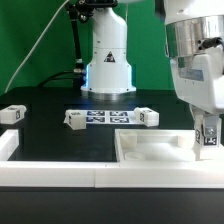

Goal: Assemble one leg

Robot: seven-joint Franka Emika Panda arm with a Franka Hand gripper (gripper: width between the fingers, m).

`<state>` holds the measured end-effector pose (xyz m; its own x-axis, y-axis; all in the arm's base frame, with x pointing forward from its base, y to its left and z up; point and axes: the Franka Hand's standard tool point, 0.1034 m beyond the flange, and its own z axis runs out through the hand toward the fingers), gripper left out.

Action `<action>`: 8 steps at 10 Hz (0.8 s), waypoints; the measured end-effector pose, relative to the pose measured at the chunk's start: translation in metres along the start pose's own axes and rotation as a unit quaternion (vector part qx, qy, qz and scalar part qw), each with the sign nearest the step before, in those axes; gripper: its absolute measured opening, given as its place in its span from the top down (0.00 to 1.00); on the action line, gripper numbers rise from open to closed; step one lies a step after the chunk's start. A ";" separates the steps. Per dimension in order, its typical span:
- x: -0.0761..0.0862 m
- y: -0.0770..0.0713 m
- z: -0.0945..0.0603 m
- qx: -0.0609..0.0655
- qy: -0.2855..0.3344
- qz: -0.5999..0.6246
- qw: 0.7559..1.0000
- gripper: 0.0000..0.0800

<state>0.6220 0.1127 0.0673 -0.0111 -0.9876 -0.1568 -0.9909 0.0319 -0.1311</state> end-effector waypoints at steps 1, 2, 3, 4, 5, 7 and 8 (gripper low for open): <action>0.000 0.000 0.000 0.000 -0.003 0.021 1.000 0.63; 0.000 0.000 0.000 0.000 -0.003 0.020 1.000 0.63; 0.000 0.000 0.000 0.000 -0.003 0.017 1.000 0.53; 0.000 0.000 0.000 0.000 -0.003 -0.009 1.000 0.35; 0.000 -0.001 -0.001 -0.002 -0.004 -0.034 0.999 0.35; -0.001 -0.001 -0.002 -0.010 -0.006 -0.176 0.984 0.20; -0.002 -0.001 -0.003 -0.014 -0.006 -0.214 0.977 0.20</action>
Offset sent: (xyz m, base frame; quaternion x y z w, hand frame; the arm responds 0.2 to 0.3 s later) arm 0.0000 0.0000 0.0000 0.0000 0.0000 -0.0799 0.9968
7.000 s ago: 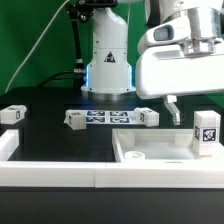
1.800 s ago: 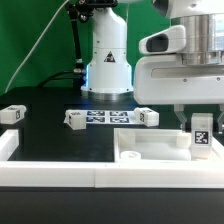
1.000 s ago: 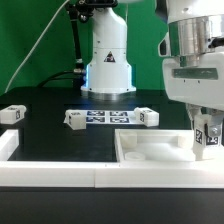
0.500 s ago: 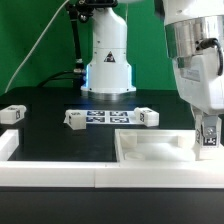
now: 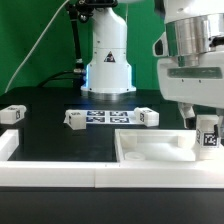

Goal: Assemble one leg

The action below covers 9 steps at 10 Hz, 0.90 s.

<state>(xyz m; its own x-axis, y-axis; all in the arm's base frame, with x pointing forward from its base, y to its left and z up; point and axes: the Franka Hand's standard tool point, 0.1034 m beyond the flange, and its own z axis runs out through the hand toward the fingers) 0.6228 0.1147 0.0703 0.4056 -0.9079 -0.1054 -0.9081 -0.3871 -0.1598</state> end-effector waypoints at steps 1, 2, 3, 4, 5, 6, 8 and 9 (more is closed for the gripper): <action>-0.001 -0.001 -0.001 -0.007 0.001 -0.081 0.997 0.19; -0.002 -0.002 -0.002 -0.017 0.003 -0.158 0.987 0.19; -0.002 -0.002 -0.002 -0.028 0.005 -0.223 0.974 0.19; -0.002 -0.002 -0.002 -0.038 0.004 -0.279 0.960 0.19; -0.001 -0.001 -0.001 -0.056 0.005 -0.353 0.934 0.19; -0.001 0.000 -0.001 -0.070 0.007 -0.410 0.909 0.19; 0.000 0.000 -0.002 -0.076 0.001 -0.448 0.891 0.19; 0.000 0.000 -0.001 -0.076 0.000 -0.450 0.890 0.19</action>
Offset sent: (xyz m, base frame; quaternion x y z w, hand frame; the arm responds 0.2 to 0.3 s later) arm 0.0055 -0.0007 0.0001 -0.0589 -0.0047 -0.2801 0.9581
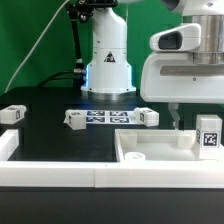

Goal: Assemble one leg

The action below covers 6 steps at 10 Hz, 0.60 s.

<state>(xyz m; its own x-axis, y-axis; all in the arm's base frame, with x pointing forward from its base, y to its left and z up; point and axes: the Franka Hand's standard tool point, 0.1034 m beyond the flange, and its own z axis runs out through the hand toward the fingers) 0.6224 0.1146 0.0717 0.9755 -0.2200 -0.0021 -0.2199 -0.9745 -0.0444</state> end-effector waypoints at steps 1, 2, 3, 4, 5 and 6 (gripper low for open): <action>0.000 0.000 0.000 0.000 0.000 0.001 1.000 0.19; 0.000 0.000 0.000 0.000 0.000 0.001 1.000 0.34; 0.000 0.000 0.000 0.000 0.000 0.001 1.000 0.51; 0.000 0.000 0.000 0.000 0.000 0.001 1.000 0.51; 0.000 0.000 0.000 0.001 0.000 0.006 1.000 0.64; 0.000 0.000 0.000 0.001 -0.001 0.019 1.000 0.64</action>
Offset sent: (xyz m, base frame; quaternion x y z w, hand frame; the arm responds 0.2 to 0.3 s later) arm 0.0000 0.0000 0.0000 0.0000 0.0000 0.0000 1.0000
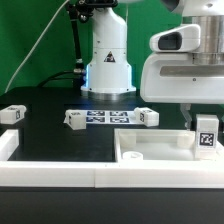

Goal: Assemble one leg

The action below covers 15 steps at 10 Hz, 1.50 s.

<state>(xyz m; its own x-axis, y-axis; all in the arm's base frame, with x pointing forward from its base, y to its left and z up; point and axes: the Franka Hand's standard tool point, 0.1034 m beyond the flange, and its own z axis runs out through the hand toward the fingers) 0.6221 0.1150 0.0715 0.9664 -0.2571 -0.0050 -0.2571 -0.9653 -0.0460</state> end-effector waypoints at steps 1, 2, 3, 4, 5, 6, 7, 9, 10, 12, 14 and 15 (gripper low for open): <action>0.000 0.000 0.000 0.000 0.000 0.002 1.000 0.64; 0.000 -0.001 0.000 0.002 0.001 0.043 0.999 0.64; -0.001 -0.004 0.001 0.005 0.006 0.123 0.992 0.64; -0.001 -0.005 0.001 0.006 0.010 0.173 0.985 0.64; -0.002 -0.006 0.002 0.009 0.014 0.255 0.967 0.64; -0.003 -0.006 0.002 0.016 0.021 0.320 0.947 0.64; -0.003 -0.006 0.002 0.024 0.024 0.372 0.928 0.64; -0.003 -0.007 0.002 0.032 0.022 0.497 0.867 0.64; -0.003 -0.008 0.002 0.034 0.020 0.552 0.833 0.64; -0.004 -0.007 0.001 0.038 0.012 0.628 0.777 0.64; -0.003 -0.006 0.002 0.043 0.004 0.659 0.751 0.64; -0.003 -0.006 0.002 0.045 0.002 0.674 0.737 0.64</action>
Offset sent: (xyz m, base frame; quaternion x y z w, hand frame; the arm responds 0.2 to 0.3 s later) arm -0.0062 -0.0071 0.0017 -0.0133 0.0449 0.2695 0.9619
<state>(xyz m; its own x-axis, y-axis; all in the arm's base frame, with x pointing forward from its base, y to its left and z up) 0.6207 0.1222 0.0696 -0.1672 -0.9804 -0.1044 -0.9823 0.1747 -0.0674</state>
